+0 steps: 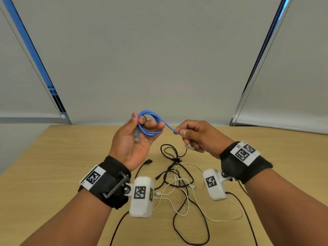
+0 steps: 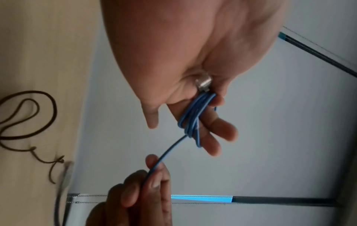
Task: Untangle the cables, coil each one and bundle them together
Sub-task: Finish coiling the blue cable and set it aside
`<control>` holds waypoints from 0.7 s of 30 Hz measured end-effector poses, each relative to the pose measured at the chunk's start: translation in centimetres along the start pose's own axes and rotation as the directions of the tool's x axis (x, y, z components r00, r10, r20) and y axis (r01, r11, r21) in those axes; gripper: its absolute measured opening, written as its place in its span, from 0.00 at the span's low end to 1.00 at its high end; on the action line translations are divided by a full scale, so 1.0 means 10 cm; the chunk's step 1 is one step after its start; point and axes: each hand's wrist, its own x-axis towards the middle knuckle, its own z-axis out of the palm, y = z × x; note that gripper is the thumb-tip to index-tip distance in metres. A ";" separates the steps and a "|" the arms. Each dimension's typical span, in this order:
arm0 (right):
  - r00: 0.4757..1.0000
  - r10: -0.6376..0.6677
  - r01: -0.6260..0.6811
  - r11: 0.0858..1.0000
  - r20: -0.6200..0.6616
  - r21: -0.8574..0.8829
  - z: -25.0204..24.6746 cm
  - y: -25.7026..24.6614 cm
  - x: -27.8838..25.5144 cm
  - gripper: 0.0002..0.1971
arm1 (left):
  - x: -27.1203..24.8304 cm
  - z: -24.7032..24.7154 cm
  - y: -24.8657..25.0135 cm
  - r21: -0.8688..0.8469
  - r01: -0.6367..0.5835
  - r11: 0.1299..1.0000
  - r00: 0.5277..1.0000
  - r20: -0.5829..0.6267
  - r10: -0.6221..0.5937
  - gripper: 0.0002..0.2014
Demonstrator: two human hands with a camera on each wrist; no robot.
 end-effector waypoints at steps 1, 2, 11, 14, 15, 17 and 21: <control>1.000 0.010 -0.010 1.000 0.009 0.002 0.04 0.02 0.00 0.08 | 0.01 0.02 0.00 -0.019 -0.014 1.000 1.000 0.007 0.014 0.17; 1.000 0.018 -0.017 1.000 0.015 -0.010 0.10 0.04 0.00 0.08 | 0.02 0.04 -0.01 -0.023 -0.032 0.999 0.999 0.011 0.033 0.17; 0.997 -0.018 0.044 0.931 0.074 -0.364 0.45 -0.03 -0.13 0.04 | 0.05 -0.01 -0.18 0.789 -0.127 0.602 0.977 -0.007 0.215 0.13; 0.996 -0.090 0.079 0.832 0.006 -0.549 0.36 -0.14 -0.08 0.09 | 0.04 -0.10 -0.29 0.969 -0.101 0.226 0.986 0.067 0.155 0.13; 0.994 -0.110 0.077 0.806 -0.021 -0.586 0.32 -0.18 -0.06 0.09 | 0.02 -0.13 -0.32 0.979 -0.094 0.182 0.991 0.073 0.116 0.13; 0.988 -0.143 0.077 0.791 -0.062 -0.608 0.25 -0.23 -0.02 0.10 | -0.01 -0.16 -0.37 0.960 -0.047 0.275 0.999 0.053 -0.014 0.15; 0.983 -0.163 0.101 0.864 -0.083 -0.492 0.25 -0.18 0.00 0.08 | -0.07 -0.13 -0.35 0.571 0.188 0.799 0.962 0.056 -0.267 0.16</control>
